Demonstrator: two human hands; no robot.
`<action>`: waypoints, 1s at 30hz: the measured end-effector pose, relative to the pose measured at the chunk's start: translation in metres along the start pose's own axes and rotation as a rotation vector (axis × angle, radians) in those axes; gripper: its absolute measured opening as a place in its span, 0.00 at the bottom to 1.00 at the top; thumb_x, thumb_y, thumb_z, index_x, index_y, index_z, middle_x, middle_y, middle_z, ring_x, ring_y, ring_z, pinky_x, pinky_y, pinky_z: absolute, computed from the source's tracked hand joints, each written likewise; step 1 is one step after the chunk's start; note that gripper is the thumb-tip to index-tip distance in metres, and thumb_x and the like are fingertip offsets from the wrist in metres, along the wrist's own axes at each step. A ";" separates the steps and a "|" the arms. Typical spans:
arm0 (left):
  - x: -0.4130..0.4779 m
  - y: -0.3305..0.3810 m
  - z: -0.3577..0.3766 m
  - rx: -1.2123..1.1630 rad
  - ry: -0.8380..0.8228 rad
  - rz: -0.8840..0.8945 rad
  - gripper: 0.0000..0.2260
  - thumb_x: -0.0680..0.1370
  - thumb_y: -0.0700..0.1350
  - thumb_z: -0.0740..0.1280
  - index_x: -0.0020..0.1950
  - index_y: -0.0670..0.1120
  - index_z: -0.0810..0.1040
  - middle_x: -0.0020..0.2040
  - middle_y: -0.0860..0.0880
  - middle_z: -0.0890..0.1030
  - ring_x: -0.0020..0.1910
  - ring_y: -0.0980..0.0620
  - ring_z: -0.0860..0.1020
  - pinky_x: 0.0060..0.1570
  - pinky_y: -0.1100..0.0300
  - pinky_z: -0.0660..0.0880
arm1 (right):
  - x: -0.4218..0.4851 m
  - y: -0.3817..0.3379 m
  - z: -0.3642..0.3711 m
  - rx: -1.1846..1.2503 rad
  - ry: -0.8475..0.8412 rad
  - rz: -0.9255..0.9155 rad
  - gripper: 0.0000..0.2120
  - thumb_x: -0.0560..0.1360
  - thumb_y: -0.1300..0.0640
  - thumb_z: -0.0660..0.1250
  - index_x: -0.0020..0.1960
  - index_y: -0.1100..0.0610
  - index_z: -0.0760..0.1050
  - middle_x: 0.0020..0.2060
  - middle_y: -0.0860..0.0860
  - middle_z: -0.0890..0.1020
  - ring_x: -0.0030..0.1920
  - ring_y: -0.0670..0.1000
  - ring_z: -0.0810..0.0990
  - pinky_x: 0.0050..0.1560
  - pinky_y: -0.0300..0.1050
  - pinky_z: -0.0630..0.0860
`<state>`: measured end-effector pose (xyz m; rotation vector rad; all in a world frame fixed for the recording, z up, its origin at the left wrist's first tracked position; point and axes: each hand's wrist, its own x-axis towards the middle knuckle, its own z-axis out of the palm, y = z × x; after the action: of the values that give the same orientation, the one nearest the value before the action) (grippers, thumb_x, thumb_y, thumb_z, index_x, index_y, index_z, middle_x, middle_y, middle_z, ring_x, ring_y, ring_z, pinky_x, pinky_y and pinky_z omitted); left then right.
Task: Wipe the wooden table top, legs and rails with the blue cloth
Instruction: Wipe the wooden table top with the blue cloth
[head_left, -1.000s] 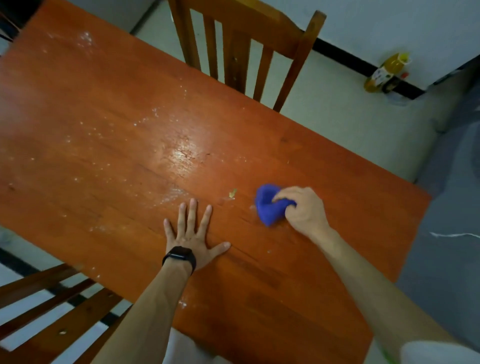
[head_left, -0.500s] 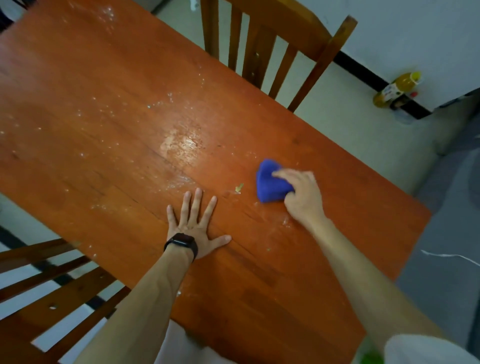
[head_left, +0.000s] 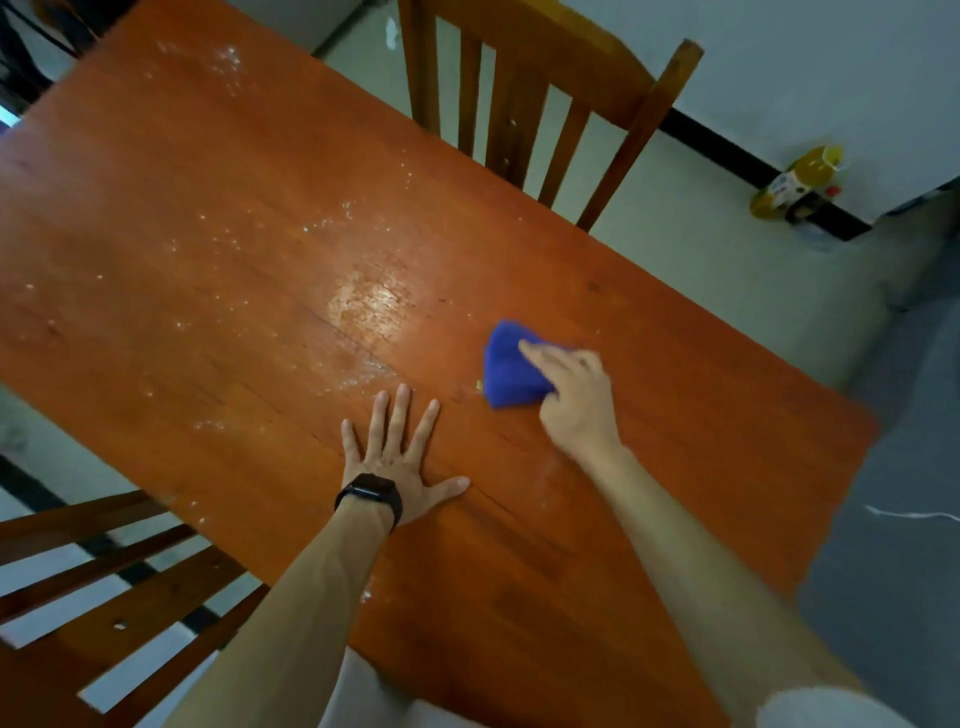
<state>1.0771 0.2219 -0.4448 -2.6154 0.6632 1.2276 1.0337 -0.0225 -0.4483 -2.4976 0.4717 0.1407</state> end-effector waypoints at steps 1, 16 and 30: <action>-0.001 0.000 0.000 0.003 0.000 0.004 0.47 0.66 0.82 0.43 0.70 0.60 0.20 0.68 0.51 0.15 0.71 0.45 0.21 0.71 0.33 0.33 | -0.030 -0.001 0.006 0.069 -0.061 -0.041 0.33 0.63 0.59 0.54 0.65 0.47 0.78 0.60 0.48 0.81 0.54 0.55 0.73 0.55 0.54 0.74; -0.002 -0.003 0.004 0.000 0.055 0.031 0.47 0.66 0.82 0.42 0.71 0.60 0.21 0.69 0.51 0.17 0.72 0.44 0.23 0.70 0.32 0.33 | -0.078 0.023 0.010 0.029 0.043 0.162 0.30 0.63 0.61 0.55 0.61 0.49 0.79 0.58 0.50 0.77 0.55 0.56 0.72 0.59 0.45 0.67; -0.067 -0.036 0.066 -0.220 0.383 0.126 0.30 0.82 0.62 0.48 0.80 0.59 0.39 0.81 0.51 0.41 0.79 0.46 0.40 0.75 0.38 0.40 | -0.117 0.008 0.012 0.021 0.153 0.458 0.31 0.70 0.67 0.59 0.71 0.48 0.71 0.67 0.52 0.69 0.63 0.58 0.67 0.65 0.41 0.60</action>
<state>1.0110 0.2977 -0.4370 -3.0750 0.8066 0.8754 0.9219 0.0140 -0.4388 -2.3486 1.0988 0.1217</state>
